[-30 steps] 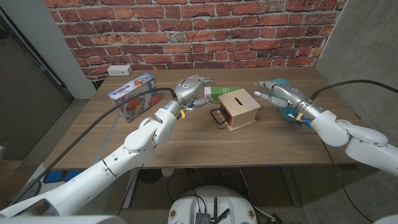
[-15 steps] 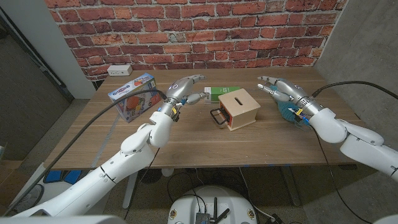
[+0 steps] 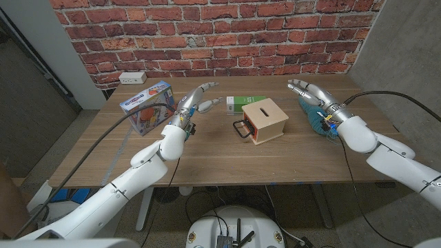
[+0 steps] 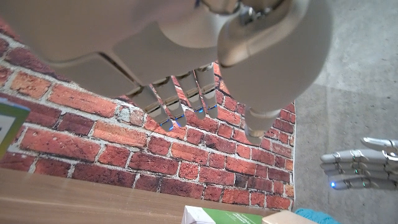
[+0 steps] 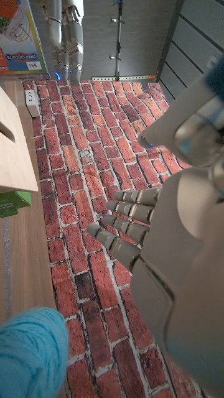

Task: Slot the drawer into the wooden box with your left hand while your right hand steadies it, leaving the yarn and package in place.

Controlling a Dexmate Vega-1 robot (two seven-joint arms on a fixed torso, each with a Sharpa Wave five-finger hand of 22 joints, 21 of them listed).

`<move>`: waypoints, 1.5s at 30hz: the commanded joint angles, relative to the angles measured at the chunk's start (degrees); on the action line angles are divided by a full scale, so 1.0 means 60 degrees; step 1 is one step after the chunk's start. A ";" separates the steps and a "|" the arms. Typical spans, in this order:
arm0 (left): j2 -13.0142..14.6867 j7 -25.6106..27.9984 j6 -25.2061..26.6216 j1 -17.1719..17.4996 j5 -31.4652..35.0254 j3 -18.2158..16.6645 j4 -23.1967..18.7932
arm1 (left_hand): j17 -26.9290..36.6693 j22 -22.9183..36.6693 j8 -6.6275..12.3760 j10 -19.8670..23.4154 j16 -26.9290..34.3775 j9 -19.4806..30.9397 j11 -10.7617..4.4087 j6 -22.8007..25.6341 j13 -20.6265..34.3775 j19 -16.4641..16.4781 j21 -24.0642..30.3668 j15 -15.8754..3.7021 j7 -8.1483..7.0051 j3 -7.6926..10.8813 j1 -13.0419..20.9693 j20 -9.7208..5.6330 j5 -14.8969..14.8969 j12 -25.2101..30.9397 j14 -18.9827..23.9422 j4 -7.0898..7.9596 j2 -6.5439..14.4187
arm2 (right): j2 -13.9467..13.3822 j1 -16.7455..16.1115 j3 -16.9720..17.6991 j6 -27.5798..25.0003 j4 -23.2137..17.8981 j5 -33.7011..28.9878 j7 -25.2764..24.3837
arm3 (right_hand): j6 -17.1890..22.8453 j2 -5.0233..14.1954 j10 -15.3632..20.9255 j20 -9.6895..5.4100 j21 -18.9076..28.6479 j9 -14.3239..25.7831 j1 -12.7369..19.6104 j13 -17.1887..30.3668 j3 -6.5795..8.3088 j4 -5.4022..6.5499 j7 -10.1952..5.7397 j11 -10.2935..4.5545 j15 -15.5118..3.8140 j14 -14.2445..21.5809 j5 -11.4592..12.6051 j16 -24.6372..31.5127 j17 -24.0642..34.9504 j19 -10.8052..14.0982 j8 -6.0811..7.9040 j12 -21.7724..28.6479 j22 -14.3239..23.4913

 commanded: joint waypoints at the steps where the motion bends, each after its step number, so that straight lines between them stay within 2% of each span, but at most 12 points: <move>1: -0.0373 0.0316 -0.1194 -0.0386 -0.1815 -0.0158 0.1446 | 0.0016 0.0009 -0.0017 -0.0060 -0.0045 0.0020 0.0031 -0.0107 0.0014 -0.0099 0.0032 -0.0582 0.0008 0.0076 -0.0083 -0.1091 0.0053 -0.0014 -0.0063 -0.0018 0.0033 | 0.0859 0.0693 -0.0389 0.0452 0.1204 0.1295 0.0066 | -0.0122 0.0373 -0.0083 -0.0320 0.0034 0.0021 -0.0017 0.0027 0.0017 -0.0019 -0.0054 0.0012 -0.0045 -0.0025 0.0023 -0.0014 -0.0012 0.0034 -0.0024 -0.0043 0.0045; 11: -0.1013 0.0665 -0.1773 -0.0463 -0.3085 -0.0271 0.2149 | 0.0024 0.0011 -0.0040 -0.0193 -0.0050 0.0009 0.0134 -0.0284 0.0012 -0.0209 0.0013 -0.0496 0.0081 0.0110 -0.0242 -0.1053 0.0036 -0.0001 -0.0186 0.0010 0.0163 | 0.1431 0.1245 -0.0638 0.1160 0.2263 0.2330 0.0295 | -0.0205 0.0346 -0.0123 -0.0306 0.0031 0.0015 -0.0060 0.0018 0.0010 0.0006 -0.0114 0.0068 -0.0001 -0.0052 0.0024 -0.0034 -0.0020 0.0036 -0.0022 -0.0045 0.0044; 18: -0.1419 0.0761 -0.2345 -0.0309 -0.4202 -0.0519 0.2581 | 0.0040 0.0014 -0.0034 -0.0302 -0.0039 0.0001 0.0260 -0.0380 0.0009 -0.0281 0.0015 -0.0375 0.0139 0.0127 -0.0474 -0.1020 0.0011 0.0015 -0.0298 0.0095 0.0319 | 0.1755 0.1429 -0.0734 0.1211 0.2628 0.2937 0.0316 | -0.0260 0.0317 -0.0140 -0.0263 0.0027 0.0011 -0.0102 0.0014 -0.0009 0.0030 -0.0114 0.0089 0.0072 -0.0083 0.0023 -0.0048 -0.0020 0.0028 -0.0018 -0.0043 0.0043; 25: -0.1380 0.0201 -0.2970 -0.0497 -0.4971 -0.0603 0.3234 | 0.0025 0.0014 -0.0078 -0.0754 -0.0052 -0.0016 0.0414 -0.0681 -0.0003 -0.0463 0.0003 -0.0282 0.0129 0.0176 -0.0712 -0.0991 -0.0010 -0.0034 -0.0538 0.0068 0.0444 | 0.2015 0.1564 -0.0844 0.1067 0.2776 0.3436 0.0326 | -0.0304 0.0292 -0.0158 -0.0223 0.0020 0.0008 -0.0142 0.0011 -0.0031 0.0055 -0.0103 0.0107 0.0137 -0.0090 0.0022 -0.0049 -0.0017 0.0010 -0.0016 -0.0041 0.0044; 28: -0.1427 -0.0033 -0.3271 -0.0621 -0.5267 -0.0607 0.3630 | 0.0021 0.0011 -0.0064 -0.0761 0.0006 -0.0024 0.0392 -0.0741 -0.0011 -0.0420 0.0041 -0.0450 0.0122 0.0197 -0.0783 -0.0998 -0.0016 0.0011 -0.0444 0.0042 0.0478 | 0.2199 0.1634 -0.0873 0.1058 0.2908 0.3787 0.0403 | -0.0387 0.0282 -0.0221 -0.0184 0.0008 0.0006 -0.0171 0.0009 -0.0046 0.0076 -0.0138 0.0133 0.0171 -0.0144 0.0023 -0.0068 -0.0014 -0.0026 -0.0032 -0.0058 0.0044; 31: -0.1499 -0.0273 -0.3543 -0.0689 -0.5612 -0.0618 0.3980 | 0.0020 0.0011 -0.0090 -0.0832 0.0024 -0.0029 0.0383 -0.0862 -0.0019 -0.0402 0.0053 -0.0452 0.0165 0.0210 -0.0851 -0.1026 -0.0023 0.0005 -0.0383 0.0043 0.0514 | 0.2331 0.1708 -0.0922 0.1011 0.3028 0.4118 0.0542 | -0.0541 0.0265 -0.0327 -0.0149 -0.0020 0.0003 -0.0216 0.0005 -0.0072 0.0113 -0.0123 0.0149 0.0203 -0.0268 0.0026 -0.0112 -0.0009 -0.0122 -0.0059 -0.0081 0.0045; 35: -0.1608 -0.0351 -0.3815 -0.0702 -0.5886 -0.0633 0.4318 | 0.0016 0.0012 -0.0090 -0.1076 -0.0056 -0.0039 0.0470 -0.1060 -0.0034 -0.0587 0.0008 -0.0361 0.0203 0.0223 -0.1039 -0.1091 -0.0041 -0.0019 -0.0663 0.0043 0.0566 | 0.2589 0.1772 -0.0940 0.1190 0.3272 0.4631 0.0751 | -0.0816 0.0267 -0.0502 -0.0146 -0.0054 -0.0005 -0.0248 -0.0007 -0.0081 0.0161 -0.0106 0.0137 0.0187 -0.0446 0.0039 -0.0179 -0.0021 -0.0279 -0.0094 -0.0117 0.0044; 40: -0.1646 -0.0726 -0.4198 -0.0759 -0.6293 -0.0650 0.4690 | 0.0036 0.0012 -0.0133 -0.1557 -0.0089 -0.0051 0.0605 -0.1554 -0.0052 -0.0876 -0.0015 -0.0261 0.0283 0.0191 -0.1547 -0.1093 -0.0088 -0.0047 -0.1186 0.0182 0.0682 | 0.2836 0.1834 -0.0942 0.1407 0.3519 0.5147 0.0983 | -0.1099 0.0282 -0.0632 -0.0199 -0.0086 -0.0013 -0.0272 -0.0029 -0.0081 0.0213 -0.0160 0.0102 0.0104 -0.0581 0.0056 -0.0226 -0.0044 -0.0470 -0.0119 -0.0131 0.0042; 45: -0.1710 -0.0563 -0.4297 -0.0656 -0.6334 -0.0646 0.4787 | 0.0026 0.0008 -0.0183 -0.1872 -0.0071 -0.0064 0.0641 -0.2165 -0.0062 -0.1156 -0.0024 -0.0164 0.0375 0.0231 -0.1834 -0.1113 -0.0097 -0.0037 -0.1480 0.0194 0.0757 | 0.3174 0.1911 -0.0920 0.1629 0.3891 0.5756 0.1255 | -0.1294 0.0287 -0.0686 -0.0197 -0.0092 -0.0018 -0.0305 -0.0043 -0.0097 0.0265 -0.0137 0.0086 0.0140 -0.0614 0.0068 -0.0229 -0.0059 -0.0583 -0.0125 -0.0126 0.0042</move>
